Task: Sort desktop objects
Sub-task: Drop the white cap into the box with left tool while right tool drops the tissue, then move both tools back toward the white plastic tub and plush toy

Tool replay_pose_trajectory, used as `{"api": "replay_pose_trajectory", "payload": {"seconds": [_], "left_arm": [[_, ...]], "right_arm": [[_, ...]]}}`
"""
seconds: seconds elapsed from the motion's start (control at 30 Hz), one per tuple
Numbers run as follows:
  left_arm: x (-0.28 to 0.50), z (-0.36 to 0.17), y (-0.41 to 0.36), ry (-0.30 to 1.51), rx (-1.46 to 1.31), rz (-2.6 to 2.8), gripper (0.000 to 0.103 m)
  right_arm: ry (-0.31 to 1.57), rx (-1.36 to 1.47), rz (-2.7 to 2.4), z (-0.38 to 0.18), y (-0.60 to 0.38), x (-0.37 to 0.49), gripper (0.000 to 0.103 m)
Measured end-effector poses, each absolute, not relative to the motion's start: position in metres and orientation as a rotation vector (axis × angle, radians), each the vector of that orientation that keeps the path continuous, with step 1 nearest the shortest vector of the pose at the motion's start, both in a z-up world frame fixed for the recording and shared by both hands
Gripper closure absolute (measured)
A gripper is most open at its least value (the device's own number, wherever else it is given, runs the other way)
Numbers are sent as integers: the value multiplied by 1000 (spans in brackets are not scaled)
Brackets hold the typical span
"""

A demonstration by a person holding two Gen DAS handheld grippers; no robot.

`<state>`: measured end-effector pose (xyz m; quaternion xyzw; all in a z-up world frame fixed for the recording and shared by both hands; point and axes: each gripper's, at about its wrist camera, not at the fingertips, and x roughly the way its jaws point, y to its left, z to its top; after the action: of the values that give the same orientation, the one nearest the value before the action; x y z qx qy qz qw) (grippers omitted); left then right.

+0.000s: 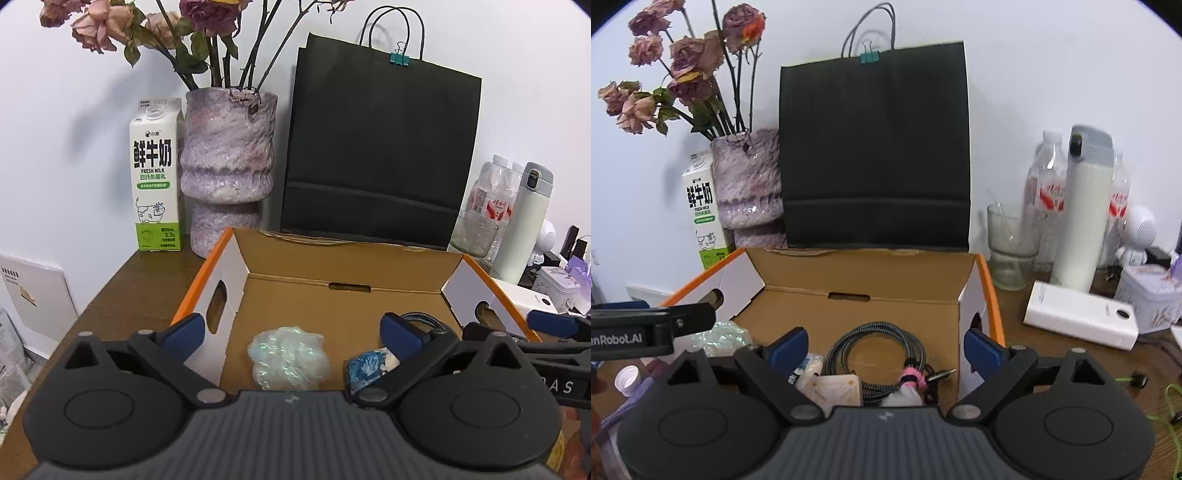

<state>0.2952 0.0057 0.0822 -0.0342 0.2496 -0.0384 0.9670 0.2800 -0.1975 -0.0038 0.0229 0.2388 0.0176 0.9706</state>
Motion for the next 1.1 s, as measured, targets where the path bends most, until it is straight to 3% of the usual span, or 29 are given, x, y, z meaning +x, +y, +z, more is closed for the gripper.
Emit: {"api": "replay_pose_trajectory", "payload": {"seconds": [0.03,0.5,1.1], "left_arm": [[295,83,6,508,-70,-71,0],[290,85,8,549,-72,-65,0],[222,78,50,540,-74,-50,0]], "right_arm": [[484,37,33,-4,-197,280,0],[512,3,24,1,-191,275,0],[564,-18,16,-13,-224,210,0]]}}
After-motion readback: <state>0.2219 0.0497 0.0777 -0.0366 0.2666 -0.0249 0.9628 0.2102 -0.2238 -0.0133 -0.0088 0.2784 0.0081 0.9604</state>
